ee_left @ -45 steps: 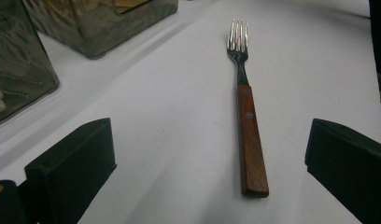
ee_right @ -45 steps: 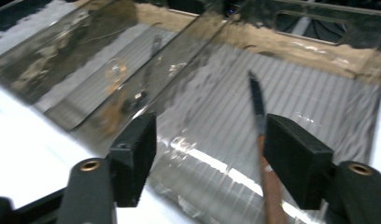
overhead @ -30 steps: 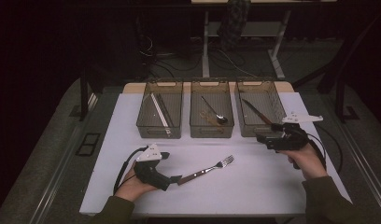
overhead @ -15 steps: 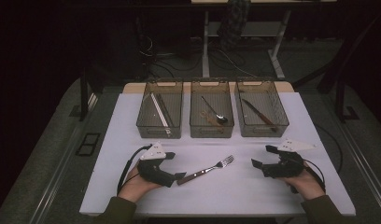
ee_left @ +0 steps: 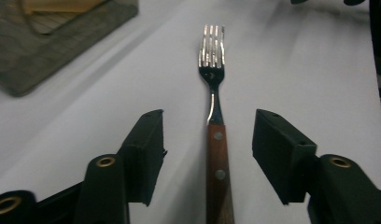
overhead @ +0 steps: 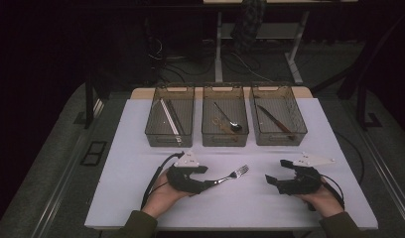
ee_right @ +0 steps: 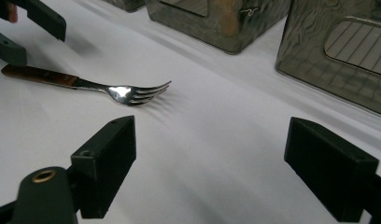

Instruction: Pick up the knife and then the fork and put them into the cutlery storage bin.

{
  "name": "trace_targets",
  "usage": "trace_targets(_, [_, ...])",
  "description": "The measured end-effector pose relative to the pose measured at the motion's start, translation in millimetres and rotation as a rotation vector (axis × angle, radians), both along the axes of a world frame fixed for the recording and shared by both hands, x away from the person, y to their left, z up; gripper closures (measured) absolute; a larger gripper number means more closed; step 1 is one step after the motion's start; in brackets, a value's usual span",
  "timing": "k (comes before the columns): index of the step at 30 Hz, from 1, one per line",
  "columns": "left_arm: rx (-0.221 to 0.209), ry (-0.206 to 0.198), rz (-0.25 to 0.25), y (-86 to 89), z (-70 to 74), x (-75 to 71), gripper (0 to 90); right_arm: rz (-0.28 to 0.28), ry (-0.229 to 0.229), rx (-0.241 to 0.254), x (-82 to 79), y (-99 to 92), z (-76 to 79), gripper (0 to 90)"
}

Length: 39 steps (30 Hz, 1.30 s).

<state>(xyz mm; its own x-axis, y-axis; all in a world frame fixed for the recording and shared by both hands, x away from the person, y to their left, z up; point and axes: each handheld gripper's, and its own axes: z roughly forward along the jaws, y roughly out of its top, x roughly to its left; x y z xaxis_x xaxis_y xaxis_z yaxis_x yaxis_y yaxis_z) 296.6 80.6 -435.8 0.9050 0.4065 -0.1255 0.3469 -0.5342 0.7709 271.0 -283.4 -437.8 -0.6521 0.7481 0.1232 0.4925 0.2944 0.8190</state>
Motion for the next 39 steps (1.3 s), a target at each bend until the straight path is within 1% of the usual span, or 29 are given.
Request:
trace_targets(3, [0.028, 0.02, -0.002, -7.7, -3.2, 1.2, 53.7, 0.002, 0.0, -0.001, -0.3, 0.2, -0.3, 16.4])
trace_targets(7, [0.057, 0.029, -0.011, -17.2, -7.1, 3.3, 61.7, -0.001, 0.0, 0.001, 0.1, -0.3, -0.2, 16.4])
trace_targets(10, [0.077, 0.028, -0.018, -22.5, -9.8, 2.9, 66.3, -0.002, 0.001, 0.001, 0.2, -1.1, -0.5, 16.4])
trace_targets(12, [0.096, 0.018, -0.022, -24.2, -10.7, 1.7, 68.7, -0.005, 0.001, 0.003, 0.4, -1.5, -0.5, 16.4])
trace_targets(14, [0.102, 0.016, -0.024, -25.1, -11.5, 1.3, 70.3, -0.006, 0.0, 0.003, 0.9, -2.1, -0.6, 16.4])
trace_targets(22, [0.131, -0.027, -0.02, -28.3, -13.5, -2.9, 74.2, -0.008, 0.001, 0.0, 1.2, -1.9, -0.9, 16.4])
trace_targets(30, [0.134, -0.026, -0.005, -29.0, -13.3, -4.0, 76.8, -0.012, -0.002, 0.003, 1.0, -2.3, -0.4, 16.4])
trace_targets(32, [0.133, -0.035, -0.01, -29.1, -13.4, -4.6, 76.9, -0.014, -0.001, -0.004, 1.2, -2.3, -0.4, 16.4])
trace_targets(35, [0.15, -0.06, -0.012, -30.8, -12.4, -6.7, 76.9, -0.026, 0.011, 0.003, 2.2, -2.5, -0.2, 16.4])
trace_targets(38, [0.157, -0.062, -0.013, -29.8, -10.8, -6.8, 76.8, -0.031, 0.01, 0.012, 2.7, -3.0, 2.1, 16.4])
trace_targets(39, [0.153, -0.059, -0.012, -28.8, -9.9, -6.6, 76.8, -0.031, 0.019, 0.008, 3.2, -3.3, 3.9, 16.4])
